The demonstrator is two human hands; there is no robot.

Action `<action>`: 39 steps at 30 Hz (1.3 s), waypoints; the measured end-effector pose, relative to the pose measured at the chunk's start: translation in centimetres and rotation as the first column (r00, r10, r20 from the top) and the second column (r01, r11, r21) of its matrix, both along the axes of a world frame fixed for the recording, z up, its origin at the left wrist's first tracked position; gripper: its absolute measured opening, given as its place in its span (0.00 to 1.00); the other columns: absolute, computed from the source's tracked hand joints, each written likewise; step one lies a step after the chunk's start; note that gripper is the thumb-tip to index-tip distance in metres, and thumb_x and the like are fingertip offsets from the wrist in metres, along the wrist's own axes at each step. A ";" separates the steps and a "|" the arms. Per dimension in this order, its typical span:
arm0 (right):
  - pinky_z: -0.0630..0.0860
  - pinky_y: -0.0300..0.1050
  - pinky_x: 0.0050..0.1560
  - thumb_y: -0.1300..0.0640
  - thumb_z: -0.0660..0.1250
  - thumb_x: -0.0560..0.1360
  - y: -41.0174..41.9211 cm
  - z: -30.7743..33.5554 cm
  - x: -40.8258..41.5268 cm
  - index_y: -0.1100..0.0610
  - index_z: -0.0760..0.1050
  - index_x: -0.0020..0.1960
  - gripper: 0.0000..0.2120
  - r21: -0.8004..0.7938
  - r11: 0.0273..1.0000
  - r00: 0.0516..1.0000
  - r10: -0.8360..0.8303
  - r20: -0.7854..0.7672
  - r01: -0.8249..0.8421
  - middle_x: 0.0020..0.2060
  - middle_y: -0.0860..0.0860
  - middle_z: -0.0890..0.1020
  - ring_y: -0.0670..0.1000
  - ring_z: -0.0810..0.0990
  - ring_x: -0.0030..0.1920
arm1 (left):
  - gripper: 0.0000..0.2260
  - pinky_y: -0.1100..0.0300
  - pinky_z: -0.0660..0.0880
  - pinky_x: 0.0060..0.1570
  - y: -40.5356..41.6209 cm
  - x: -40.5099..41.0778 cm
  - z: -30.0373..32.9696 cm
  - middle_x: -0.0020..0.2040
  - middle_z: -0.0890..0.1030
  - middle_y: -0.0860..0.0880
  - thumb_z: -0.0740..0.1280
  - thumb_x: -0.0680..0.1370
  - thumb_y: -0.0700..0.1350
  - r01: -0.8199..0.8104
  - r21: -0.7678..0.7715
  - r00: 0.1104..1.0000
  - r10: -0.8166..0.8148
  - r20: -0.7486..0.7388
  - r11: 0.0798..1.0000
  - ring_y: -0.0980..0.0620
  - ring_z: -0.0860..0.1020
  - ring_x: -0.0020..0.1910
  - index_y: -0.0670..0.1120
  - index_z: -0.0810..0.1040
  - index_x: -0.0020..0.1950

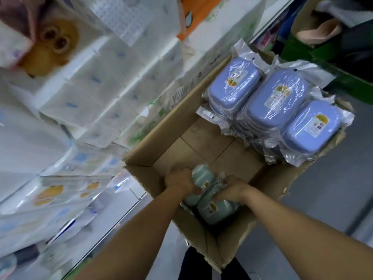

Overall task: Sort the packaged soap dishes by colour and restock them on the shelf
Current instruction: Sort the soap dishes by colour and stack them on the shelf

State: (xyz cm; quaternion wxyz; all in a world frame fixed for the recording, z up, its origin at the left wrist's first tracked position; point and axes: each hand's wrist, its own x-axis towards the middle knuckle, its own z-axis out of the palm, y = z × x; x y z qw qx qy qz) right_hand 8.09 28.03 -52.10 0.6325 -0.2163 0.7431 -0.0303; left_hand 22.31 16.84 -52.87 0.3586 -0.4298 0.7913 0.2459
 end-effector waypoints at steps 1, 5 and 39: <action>0.77 0.48 0.57 0.53 0.78 0.67 -0.1 0.7 -0.2 0.57 0.74 0.58 0.23 -0.021 0.999 1.000 -0.028 0.000 0.028 0.55 0.50 0.79 0.52 0.79 0.57 | 0.32 0.56 0.68 0.57 -0.4 0.1 1.3 0.61 0.77 0.47 0.70 0.70 0.68 -0.029 -0.038 0.999 0.028 -0.035 0.999 0.47 0.75 0.61 0.48 0.73 0.64; 0.79 0.50 0.56 0.51 0.79 0.66 -0.9 4.8 -1.6 0.53 0.80 0.54 0.20 -0.163 0.981 0.992 -0.117 -0.035 0.110 0.49 0.50 0.84 0.51 0.83 0.49 | 0.30 0.52 0.73 0.59 -2.0 1.3 7.2 0.57 0.80 0.47 0.72 0.69 0.66 -0.286 -0.043 0.930 0.266 -0.252 0.957 0.47 0.75 0.57 0.49 0.74 0.64; 0.68 0.61 0.67 0.42 0.70 0.71 -14.7 50.6 25.5 0.58 0.80 0.55 0.22 -0.906 0.423 0.930 0.342 0.133 -0.026 0.54 0.55 0.84 0.57 0.80 0.57 | 0.10 0.64 0.77 0.37 8.2 41.7 49.9 0.43 0.86 0.50 0.73 0.75 0.49 -0.901 0.251 -0.189 0.200 -0.961 0.353 0.55 0.84 0.41 0.46 0.82 0.53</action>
